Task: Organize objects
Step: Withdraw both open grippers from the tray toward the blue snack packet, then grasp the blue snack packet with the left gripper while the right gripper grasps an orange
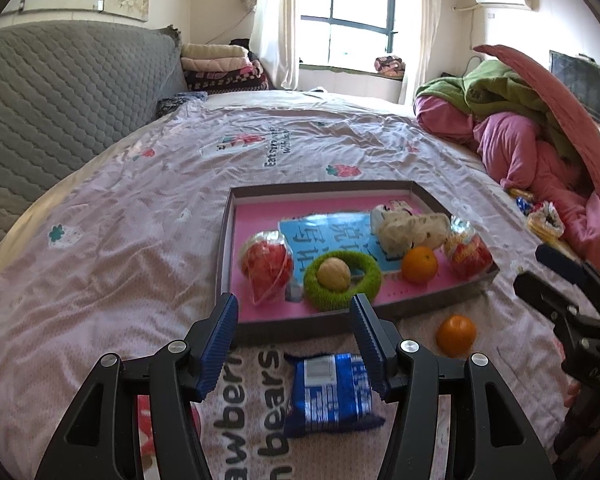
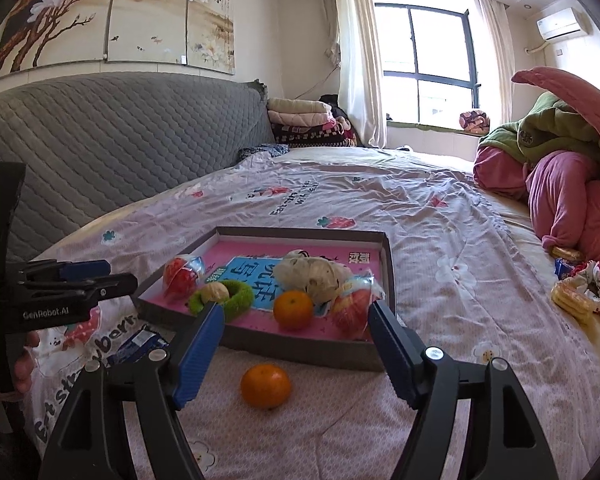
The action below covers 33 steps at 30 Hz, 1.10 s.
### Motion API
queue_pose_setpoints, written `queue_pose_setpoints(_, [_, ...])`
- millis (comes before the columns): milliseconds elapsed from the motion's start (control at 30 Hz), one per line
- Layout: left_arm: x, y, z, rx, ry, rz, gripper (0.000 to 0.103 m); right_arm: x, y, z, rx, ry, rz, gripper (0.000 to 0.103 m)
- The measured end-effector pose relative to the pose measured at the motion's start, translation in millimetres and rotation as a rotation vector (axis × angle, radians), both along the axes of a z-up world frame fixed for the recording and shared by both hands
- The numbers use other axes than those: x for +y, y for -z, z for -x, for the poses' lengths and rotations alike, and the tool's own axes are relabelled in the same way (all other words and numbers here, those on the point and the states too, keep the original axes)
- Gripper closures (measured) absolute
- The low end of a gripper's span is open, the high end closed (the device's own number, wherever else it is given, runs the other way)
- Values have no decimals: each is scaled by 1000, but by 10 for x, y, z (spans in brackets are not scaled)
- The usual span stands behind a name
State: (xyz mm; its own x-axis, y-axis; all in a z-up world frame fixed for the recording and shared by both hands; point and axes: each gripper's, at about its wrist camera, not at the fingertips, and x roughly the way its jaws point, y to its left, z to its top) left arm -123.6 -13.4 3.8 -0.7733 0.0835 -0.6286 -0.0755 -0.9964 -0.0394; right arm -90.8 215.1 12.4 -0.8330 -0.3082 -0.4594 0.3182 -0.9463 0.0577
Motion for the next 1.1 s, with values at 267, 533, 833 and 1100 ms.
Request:
queue_pose_setpoints(267, [61, 30, -119, -14, 16, 15, 44, -75, 53, -106, -18, -10, -8, 29])
queue_pose_setpoints(533, [20, 66, -188, -38, 15, 12, 44, -109, 72, -169, -26, -19, -15, 29])
queue_pose_setpoints(833, [28, 223, -222, -97, 29, 7, 44, -139, 141, -147, -55, -24, -27, 29])
queue_pose_setpoints(1100, [99, 320, -215, -135, 48, 1, 44, -165, 224, -106, -91, -33, -30, 29])
